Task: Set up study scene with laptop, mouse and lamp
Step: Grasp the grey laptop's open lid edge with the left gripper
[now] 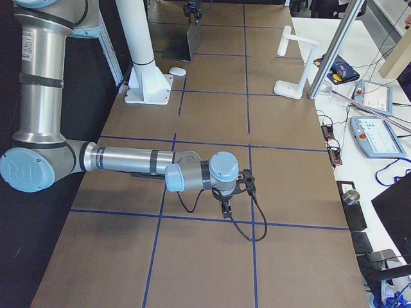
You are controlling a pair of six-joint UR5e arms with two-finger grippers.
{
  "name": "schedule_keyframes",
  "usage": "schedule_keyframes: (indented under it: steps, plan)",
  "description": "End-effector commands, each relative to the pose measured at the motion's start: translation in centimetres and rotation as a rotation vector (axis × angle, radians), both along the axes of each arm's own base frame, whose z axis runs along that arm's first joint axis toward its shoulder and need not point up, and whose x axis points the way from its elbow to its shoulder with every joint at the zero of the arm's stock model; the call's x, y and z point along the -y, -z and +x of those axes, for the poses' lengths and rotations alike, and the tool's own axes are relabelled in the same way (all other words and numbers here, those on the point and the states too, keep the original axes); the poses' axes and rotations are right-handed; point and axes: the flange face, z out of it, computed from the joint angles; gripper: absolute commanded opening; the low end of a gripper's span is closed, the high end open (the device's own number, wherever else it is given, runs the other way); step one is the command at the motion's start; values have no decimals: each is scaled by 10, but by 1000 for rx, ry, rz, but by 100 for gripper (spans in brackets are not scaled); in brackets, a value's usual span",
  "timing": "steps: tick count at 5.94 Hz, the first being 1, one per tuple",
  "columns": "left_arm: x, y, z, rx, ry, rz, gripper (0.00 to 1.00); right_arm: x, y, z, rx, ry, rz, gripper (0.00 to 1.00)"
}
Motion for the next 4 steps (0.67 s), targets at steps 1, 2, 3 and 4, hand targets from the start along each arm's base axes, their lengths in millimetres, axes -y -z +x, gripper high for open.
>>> schedule_keyframes:
  steps: [1,2,3,4]
  plan:
    - [3,5,2,-5,72,-50,0,0,0,0,0,-1,0,100]
    - [9,12,3,-22,81,-34,0,0,0,0,0,-2,-2,100]
    - [22,14,-13,-23,102,6,0,1,2,0,0,-2,1,100]
    - [35,15,-16,-3,38,82,0,1,1,0,0,-2,0,100]
